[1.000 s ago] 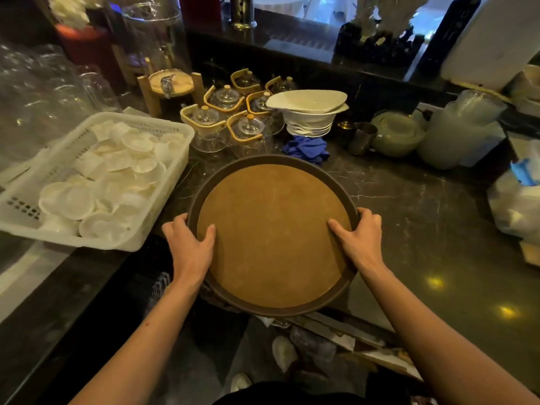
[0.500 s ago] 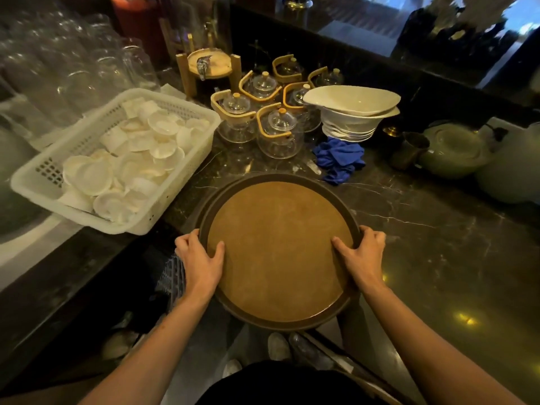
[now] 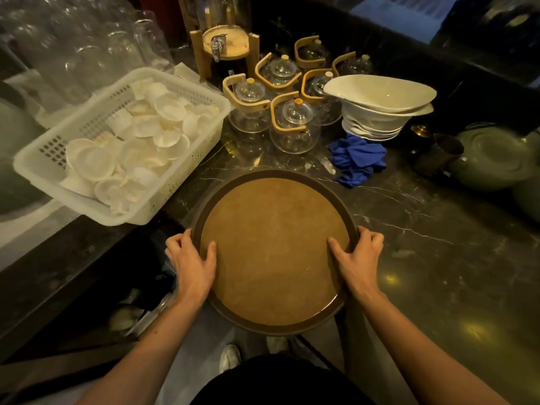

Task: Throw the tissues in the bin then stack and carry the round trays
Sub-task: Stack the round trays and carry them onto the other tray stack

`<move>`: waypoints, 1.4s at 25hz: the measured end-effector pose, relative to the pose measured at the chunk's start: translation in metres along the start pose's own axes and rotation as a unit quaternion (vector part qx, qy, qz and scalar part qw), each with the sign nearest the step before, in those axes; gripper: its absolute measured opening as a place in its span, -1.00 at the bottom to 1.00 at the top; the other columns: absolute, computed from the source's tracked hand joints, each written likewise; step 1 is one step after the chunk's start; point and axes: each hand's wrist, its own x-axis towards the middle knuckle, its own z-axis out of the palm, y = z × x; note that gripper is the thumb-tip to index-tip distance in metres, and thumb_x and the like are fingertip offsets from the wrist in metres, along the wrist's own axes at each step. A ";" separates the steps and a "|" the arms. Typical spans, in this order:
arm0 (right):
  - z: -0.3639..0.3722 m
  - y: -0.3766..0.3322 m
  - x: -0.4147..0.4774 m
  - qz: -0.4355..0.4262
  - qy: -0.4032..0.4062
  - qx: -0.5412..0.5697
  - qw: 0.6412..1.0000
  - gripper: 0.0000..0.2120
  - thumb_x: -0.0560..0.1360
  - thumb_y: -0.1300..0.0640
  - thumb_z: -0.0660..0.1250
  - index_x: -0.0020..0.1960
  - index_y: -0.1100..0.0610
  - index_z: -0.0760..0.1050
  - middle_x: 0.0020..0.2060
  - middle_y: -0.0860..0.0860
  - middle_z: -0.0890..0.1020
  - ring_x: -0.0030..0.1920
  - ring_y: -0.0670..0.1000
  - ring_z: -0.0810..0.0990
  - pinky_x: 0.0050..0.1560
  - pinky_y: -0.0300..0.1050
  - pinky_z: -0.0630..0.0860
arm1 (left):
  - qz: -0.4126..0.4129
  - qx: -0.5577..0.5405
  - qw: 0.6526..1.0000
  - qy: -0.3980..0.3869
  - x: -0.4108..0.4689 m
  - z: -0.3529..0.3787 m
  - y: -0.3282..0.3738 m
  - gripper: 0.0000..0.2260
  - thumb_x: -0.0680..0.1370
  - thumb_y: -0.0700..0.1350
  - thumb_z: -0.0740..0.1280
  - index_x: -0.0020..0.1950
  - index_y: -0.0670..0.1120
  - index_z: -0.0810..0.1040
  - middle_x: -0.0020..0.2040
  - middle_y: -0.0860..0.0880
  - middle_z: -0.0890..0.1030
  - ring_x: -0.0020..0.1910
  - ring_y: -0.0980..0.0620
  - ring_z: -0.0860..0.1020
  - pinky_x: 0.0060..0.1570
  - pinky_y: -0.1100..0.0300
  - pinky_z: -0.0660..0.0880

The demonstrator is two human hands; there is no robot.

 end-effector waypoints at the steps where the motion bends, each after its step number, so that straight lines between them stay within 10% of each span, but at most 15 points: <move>1: 0.003 -0.002 0.002 -0.004 -0.004 -0.002 1.000 -0.32 0.41 -0.11 0.47 0.36 0.20 0.30 0.12 -0.02 0.21 0.24 0.04 0.29 0.28 -0.01 0.35 | -0.002 -0.003 1.000 -0.002 0.001 -0.001 -0.002 -0.45 0.52 -0.03 0.36 0.41 -0.25 0.30 0.26 -0.23 0.28 0.27 -0.21 0.26 0.32 -0.04 0.23; 14: 0.010 -0.007 0.011 0.002 -0.029 -0.072 0.997 -0.27 0.48 -0.27 0.29 0.49 0.05 0.14 0.30 0.10 0.40 0.25 0.11 0.46 0.19 0.16 0.47 | -0.027 -0.032 0.999 -0.027 0.007 0.005 -0.003 -0.44 0.58 0.05 0.25 0.49 -0.14 0.17 0.40 -0.18 0.32 0.32 -0.20 0.38 0.22 -0.03 0.35; 35: -0.004 -0.006 0.028 -0.058 -0.094 -0.040 0.993 -0.24 0.46 -0.21 0.37 0.52 0.08 0.18 0.29 0.12 0.42 0.28 0.13 0.44 0.25 0.16 0.42 | -0.119 0.037 0.992 0.025 -0.030 -0.002 -0.006 -0.52 0.50 0.27 0.25 0.15 -0.11 0.37 0.05 -0.10 0.52 0.00 -0.13 0.53 -0.04 0.01 0.48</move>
